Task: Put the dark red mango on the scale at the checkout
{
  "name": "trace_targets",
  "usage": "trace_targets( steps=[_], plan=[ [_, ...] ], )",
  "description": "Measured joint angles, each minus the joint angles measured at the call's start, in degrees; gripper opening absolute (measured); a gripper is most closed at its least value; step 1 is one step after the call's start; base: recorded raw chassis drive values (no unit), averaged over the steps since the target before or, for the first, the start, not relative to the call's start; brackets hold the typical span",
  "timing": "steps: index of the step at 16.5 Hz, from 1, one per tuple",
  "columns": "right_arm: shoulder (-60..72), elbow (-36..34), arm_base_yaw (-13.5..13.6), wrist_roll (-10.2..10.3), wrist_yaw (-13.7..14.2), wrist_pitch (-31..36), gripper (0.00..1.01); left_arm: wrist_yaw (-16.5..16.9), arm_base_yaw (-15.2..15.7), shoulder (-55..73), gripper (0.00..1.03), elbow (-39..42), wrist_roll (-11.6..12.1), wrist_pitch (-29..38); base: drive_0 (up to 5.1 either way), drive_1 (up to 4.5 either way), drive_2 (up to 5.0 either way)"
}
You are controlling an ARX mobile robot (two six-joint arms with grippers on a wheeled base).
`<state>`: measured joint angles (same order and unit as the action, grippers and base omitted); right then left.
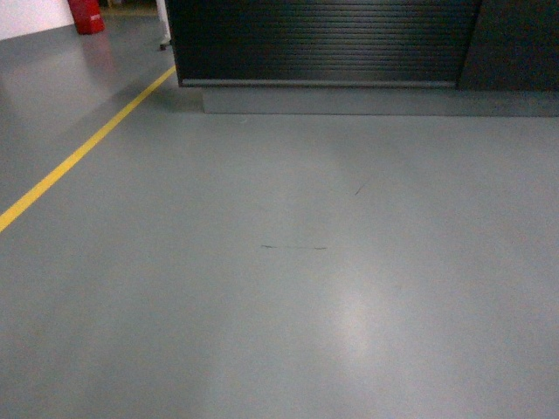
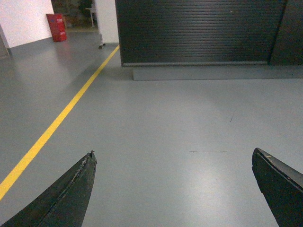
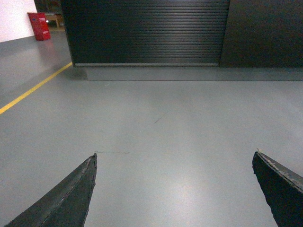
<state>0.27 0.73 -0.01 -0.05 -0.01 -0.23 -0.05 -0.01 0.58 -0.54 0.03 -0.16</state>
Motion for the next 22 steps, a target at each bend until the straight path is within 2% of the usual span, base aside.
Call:
trace_targets(
  steps=[13,22],
  plan=[
    [0.0,0.0,0.0,0.0,0.0,0.0,0.98,0.0,0.0,0.0,0.98,0.0,0.0,0.0,0.0,0.0,0.0],
    [0.0,0.0,0.0,0.0,0.0,0.0,0.98,0.0,0.0,0.0,0.98,0.0,0.0,0.0,0.0,4.33,-4.3]
  ],
)
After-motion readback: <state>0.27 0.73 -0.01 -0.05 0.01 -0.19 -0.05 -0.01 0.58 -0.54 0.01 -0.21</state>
